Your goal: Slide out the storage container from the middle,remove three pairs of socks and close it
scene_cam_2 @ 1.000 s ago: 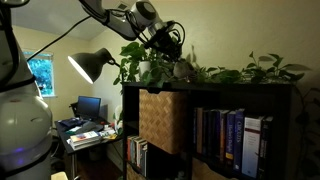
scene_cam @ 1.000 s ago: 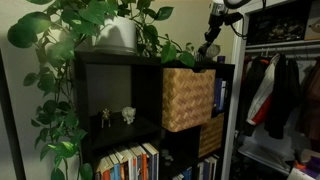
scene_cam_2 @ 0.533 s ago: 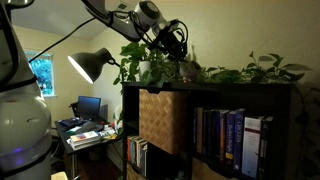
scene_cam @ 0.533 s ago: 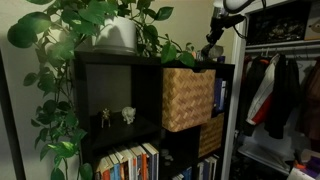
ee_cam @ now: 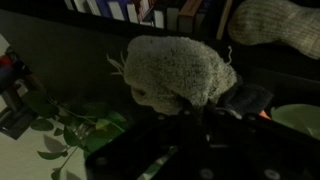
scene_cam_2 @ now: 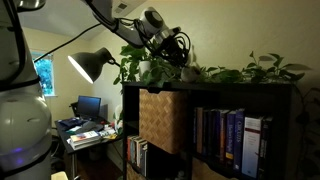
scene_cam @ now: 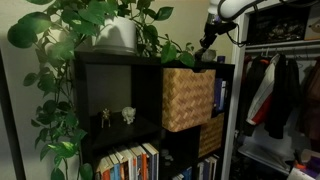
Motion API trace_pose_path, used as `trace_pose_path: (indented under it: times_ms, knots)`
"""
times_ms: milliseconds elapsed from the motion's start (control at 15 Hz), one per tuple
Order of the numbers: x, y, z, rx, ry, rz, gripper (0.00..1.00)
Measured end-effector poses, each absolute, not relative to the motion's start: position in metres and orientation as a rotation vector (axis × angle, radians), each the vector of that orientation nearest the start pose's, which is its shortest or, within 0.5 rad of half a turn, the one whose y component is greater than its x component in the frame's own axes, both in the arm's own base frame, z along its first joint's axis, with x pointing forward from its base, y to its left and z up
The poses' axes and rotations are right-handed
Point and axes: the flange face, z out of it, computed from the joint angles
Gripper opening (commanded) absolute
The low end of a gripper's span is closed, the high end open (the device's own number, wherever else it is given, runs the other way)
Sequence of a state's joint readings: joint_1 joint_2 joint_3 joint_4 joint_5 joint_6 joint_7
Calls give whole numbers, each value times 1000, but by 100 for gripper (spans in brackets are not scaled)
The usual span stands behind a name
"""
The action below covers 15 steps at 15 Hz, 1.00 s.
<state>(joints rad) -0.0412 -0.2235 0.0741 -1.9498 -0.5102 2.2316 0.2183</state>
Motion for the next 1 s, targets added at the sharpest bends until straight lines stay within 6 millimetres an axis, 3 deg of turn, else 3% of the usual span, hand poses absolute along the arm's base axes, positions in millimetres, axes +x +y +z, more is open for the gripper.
trace_pose_path:
  times_ms: [133, 200, 267, 867, 1000]
  knots:
    - [541, 13, 631, -3382, -98, -1053, 9]
    - [545, 15, 629, -3365, -117, -1080, 18]
    - [549, 17, 627, -3352, -131, -1101, 38]
    - [544, 24, 627, -3389, -224, -1022, 95]
    - [538, 30, 632, -3377, -242, -972, 100]
